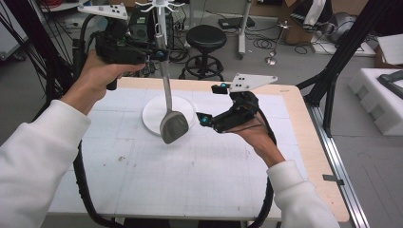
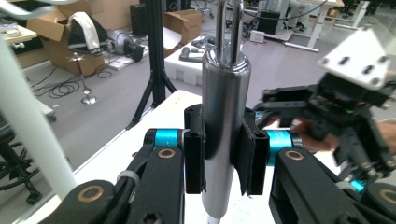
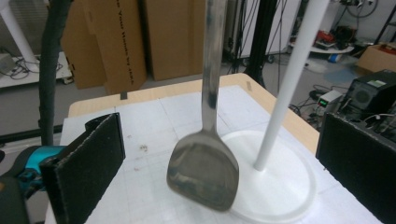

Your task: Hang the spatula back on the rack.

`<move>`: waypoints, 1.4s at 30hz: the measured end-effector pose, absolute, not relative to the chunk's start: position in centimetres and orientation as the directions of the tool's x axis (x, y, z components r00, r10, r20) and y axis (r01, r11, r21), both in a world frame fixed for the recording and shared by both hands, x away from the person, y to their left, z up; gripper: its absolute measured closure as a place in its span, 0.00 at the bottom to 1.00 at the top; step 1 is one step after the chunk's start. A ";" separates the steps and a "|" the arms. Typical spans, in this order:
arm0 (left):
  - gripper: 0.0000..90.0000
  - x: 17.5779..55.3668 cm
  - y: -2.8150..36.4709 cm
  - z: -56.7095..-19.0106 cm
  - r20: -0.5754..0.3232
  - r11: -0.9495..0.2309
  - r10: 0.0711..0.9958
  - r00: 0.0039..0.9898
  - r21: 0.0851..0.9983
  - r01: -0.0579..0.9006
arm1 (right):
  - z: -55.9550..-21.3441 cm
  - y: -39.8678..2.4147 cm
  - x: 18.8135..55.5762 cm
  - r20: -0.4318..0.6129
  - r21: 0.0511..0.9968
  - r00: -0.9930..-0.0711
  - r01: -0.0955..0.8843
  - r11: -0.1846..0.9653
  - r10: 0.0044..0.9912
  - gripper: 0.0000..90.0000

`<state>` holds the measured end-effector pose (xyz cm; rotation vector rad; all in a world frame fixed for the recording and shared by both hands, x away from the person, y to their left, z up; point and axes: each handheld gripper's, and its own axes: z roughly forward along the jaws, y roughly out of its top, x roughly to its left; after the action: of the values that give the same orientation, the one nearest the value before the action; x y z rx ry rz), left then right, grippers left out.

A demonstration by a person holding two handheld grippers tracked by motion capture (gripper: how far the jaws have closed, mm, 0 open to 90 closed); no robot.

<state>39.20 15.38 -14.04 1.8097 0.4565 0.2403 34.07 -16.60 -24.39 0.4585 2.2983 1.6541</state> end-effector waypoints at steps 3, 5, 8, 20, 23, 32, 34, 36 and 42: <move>0.83 39.9 15.6 -14.2 -0.074 -0.228 0.434 0.898 0.955 0.189 | -24.4 -17.1 33.9 -0.042 0.950 -0.912 0.090 0.300 0.408 0.00; 0.83 40.4 15.8 -14.3 -0.075 -0.228 0.438 0.896 0.955 0.192 | -24.4 -18.0 33.6 -0.050 0.950 -0.908 0.086 0.301 0.416 0.00; 0.83 41.1 15.8 -14.2 -0.070 -0.233 0.455 0.888 0.953 0.195 | -24.5 -19.4 33.4 -0.051 0.955 -0.899 0.084 0.285 0.435 0.00; 0.83 42.9 15.3 -14.1 -0.067 -0.236 0.481 0.874 0.950 0.203 | -25.5 -22.3 32.7 -0.043 0.957 -0.878 0.101 0.273 0.476 0.00; 0.83 43.3 15.4 -14.1 -0.063 -0.240 0.493 0.868 0.949 0.205 | -25.6 -22.8 32.5 -0.038 0.960 -0.879 0.100 0.260 0.476 0.00; 0.83 44.2 15.4 -14.1 -0.068 -0.228 0.527 0.847 0.949 0.218 | -26.1 -23.4 32.3 -0.042 0.964 -0.884 0.087 0.252 0.465 0.00; 0.83 44.2 15.4 -14.1 -0.068 -0.228 0.529 0.846 0.949 0.219 | -26.3 -23.6 32.3 -0.037 0.964 -0.883 0.092 0.251 0.467 0.00; 0.83 44.4 15.3 -14.0 -0.069 -0.229 0.536 0.841 0.947 0.224 | -26.4 -23.7 32.3 -0.036 0.964 -0.883 0.093 0.248 0.468 0.00; 0.83 44.7 15.2 -13.8 -0.058 -0.244 0.546 0.836 0.943 0.225 | -26.4 -24.0 32.2 -0.029 0.968 -0.882 0.093 0.233 0.470 0.00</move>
<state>44.67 15.23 -13.83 1.8267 0.5854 0.3364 32.19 -24.04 -26.41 0.5230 2.1975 1.6903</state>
